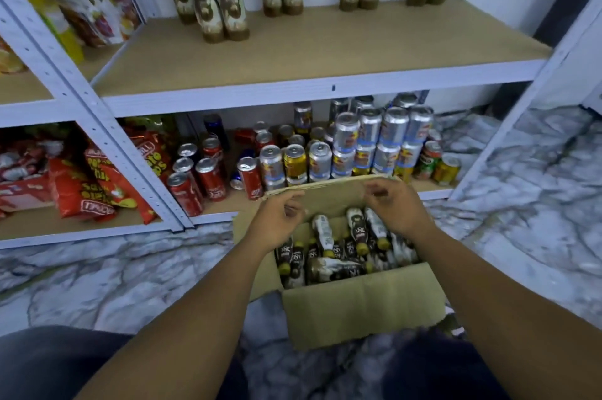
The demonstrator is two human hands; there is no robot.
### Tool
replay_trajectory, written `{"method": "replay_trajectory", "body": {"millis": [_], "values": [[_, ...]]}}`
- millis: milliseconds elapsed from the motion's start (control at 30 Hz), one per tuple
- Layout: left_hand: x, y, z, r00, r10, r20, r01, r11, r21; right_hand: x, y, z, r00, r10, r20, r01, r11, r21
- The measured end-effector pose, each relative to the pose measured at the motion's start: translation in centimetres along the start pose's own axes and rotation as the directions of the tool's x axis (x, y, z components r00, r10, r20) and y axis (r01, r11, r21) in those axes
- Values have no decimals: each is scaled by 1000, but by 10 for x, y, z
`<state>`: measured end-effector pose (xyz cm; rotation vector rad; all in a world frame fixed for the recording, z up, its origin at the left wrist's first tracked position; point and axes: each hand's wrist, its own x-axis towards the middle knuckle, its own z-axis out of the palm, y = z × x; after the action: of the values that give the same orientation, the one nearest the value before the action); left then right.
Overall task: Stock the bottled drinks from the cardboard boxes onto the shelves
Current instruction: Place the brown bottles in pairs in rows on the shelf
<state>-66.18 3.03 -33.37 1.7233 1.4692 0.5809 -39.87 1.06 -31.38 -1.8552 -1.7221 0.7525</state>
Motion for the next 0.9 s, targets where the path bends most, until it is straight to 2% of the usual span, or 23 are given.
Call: {"method": "replay_trajectory", "body": {"millis": [67, 167, 267, 433, 600, 733, 900], "values": [[8, -12, 15, 1000, -21, 20, 20, 1000, 20, -1, 22, 8, 999, 31, 12, -31, 1000, -1], [20, -22, 38, 985, -78, 151, 78, 997, 5, 0, 47, 19, 995, 88, 50, -90, 994, 54], [37, -35, 59, 975, -93, 203, 88, 996, 34, 6, 68, 30, 986, 124, 110, -130, 990, 50], [60, -61, 85, 973, -64, 223, 36, 991, 126, 21, 100, 49, 979, 102, 176, -101, 995, -15], [78, -89, 107, 951, -53, 305, -11, 979, 203, 41, 128, 72, 947, 88, 309, -79, 996, -41], [86, -108, 120, 938, -34, 345, -51, 970, 236, 58, 141, 85, 926, 32, 375, 9, 994, -106], [92, -118, 125, 933, -37, 359, -52, 971, 235, 67, 158, 96, 908, 53, 416, 10, 989, -149]]}}
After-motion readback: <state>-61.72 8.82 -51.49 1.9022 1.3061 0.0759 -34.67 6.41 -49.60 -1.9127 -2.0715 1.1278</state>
